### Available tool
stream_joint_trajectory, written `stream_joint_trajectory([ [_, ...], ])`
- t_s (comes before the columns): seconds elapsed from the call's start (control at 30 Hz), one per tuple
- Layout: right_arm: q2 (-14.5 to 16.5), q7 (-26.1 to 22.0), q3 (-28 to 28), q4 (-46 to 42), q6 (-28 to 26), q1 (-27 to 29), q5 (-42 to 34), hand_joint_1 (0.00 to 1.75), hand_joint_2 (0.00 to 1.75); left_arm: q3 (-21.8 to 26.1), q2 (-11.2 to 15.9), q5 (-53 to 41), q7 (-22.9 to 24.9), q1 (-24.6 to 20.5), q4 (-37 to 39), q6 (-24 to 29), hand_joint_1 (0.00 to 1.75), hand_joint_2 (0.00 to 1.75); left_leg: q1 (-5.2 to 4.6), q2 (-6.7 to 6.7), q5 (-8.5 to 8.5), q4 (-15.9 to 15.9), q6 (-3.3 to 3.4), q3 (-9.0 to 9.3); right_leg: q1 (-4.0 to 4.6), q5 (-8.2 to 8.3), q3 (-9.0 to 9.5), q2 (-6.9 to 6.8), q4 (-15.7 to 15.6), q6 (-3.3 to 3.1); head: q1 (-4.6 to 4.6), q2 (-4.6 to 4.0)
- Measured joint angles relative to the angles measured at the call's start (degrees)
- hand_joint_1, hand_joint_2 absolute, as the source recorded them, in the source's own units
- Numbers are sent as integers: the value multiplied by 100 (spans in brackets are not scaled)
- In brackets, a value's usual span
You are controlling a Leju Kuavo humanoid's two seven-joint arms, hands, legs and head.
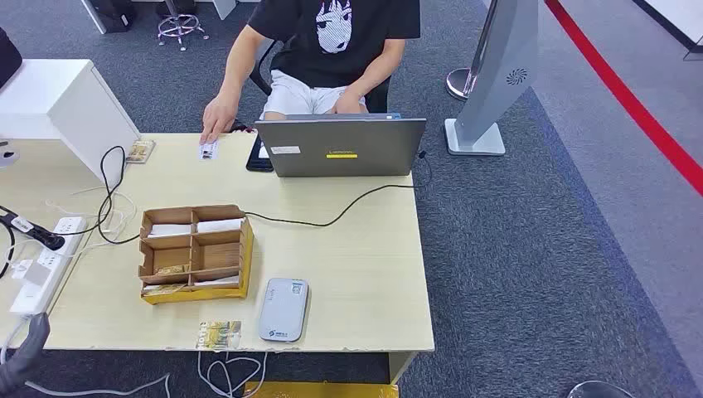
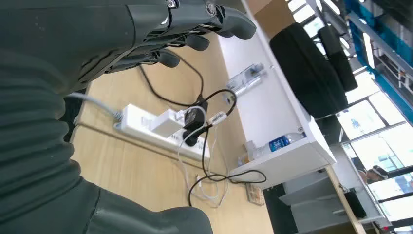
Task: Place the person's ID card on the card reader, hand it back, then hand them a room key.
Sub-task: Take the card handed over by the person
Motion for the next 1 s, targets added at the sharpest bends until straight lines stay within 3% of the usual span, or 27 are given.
stream_joint_trajectory([
  [0.2,0,-1,0,3,25,-2,36,0,175,-384,219,-877,89,-119,-362,352,0,175,0,1,0,0,0,0,0,0,-1,1,0,0,1,0],
  [0.5,0,28,22,16,117,-9,174,0,175,-1180,907,-2369,439,-718,-395,628,0,175,0,2,3,0,-4,2,0,4,-4,2,0,-5,0,0],
  [1.0,0,-7,222,25,253,-42,465,0,175,-2931,1753,-3780,1319,-2086,868,762,0,175,0,8,9,1,1,3,0,10,-7,8,1,-11,1,0],
])
